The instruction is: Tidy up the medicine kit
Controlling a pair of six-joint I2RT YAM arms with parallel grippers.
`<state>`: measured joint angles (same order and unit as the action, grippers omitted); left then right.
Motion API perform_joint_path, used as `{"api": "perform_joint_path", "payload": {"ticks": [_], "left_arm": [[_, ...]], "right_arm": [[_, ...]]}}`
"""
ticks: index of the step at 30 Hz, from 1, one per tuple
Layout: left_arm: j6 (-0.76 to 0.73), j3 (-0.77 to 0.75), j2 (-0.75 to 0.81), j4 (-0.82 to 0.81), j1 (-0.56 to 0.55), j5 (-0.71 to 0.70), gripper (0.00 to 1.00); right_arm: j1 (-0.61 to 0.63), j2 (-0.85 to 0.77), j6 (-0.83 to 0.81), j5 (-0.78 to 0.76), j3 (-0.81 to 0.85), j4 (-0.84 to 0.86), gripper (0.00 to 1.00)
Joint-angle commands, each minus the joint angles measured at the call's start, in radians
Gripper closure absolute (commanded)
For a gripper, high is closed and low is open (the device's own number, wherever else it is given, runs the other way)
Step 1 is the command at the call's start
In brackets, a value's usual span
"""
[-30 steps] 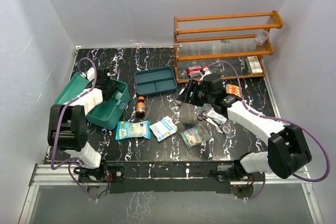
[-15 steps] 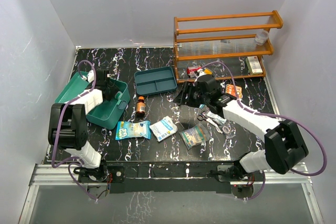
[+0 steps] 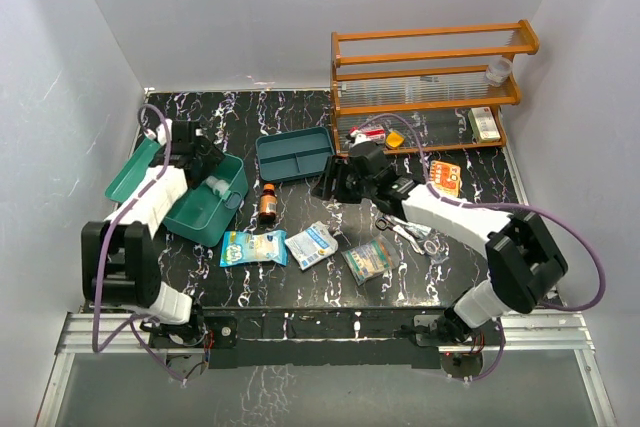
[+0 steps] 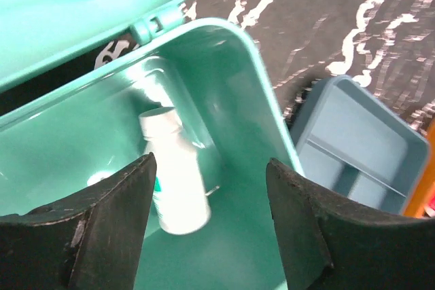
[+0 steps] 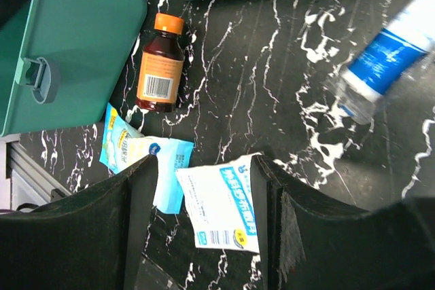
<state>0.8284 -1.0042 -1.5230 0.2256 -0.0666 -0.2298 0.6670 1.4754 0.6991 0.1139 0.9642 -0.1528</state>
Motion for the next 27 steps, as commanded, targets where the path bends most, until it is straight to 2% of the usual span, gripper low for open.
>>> {"api": "perform_joint_path", "payload": {"ticks": [1, 7, 14, 23, 27], "left_arm": [[-0.112, -0.077, 0.149, 0.099, 0.002, 0.006, 0.34], [-0.259, -0.148, 0.224, 0.187, 0.002, 0.225, 0.26], [-0.256, -0.151, 0.280, 0.335, 0.002, 0.126, 0.22], [-0.230, -0.145, 0.354, 0.301, 0.002, 0.254, 0.22], [-0.226, -0.145, 0.352, 0.303, 0.002, 0.269, 0.21]], "right_arm": [[0.059, 0.066, -0.009, -0.070, 0.094, 0.042, 0.45], [0.139, 0.224, 0.002, -0.066, 0.216, 0.037, 0.43], [0.193, 0.381, 0.001, -0.024, 0.340, 0.030, 0.36], [0.202, 0.535, 0.027, 0.013, 0.465, 0.039, 0.36], [0.204, 0.591, 0.054, 0.008, 0.509, 0.039, 0.37]]}}
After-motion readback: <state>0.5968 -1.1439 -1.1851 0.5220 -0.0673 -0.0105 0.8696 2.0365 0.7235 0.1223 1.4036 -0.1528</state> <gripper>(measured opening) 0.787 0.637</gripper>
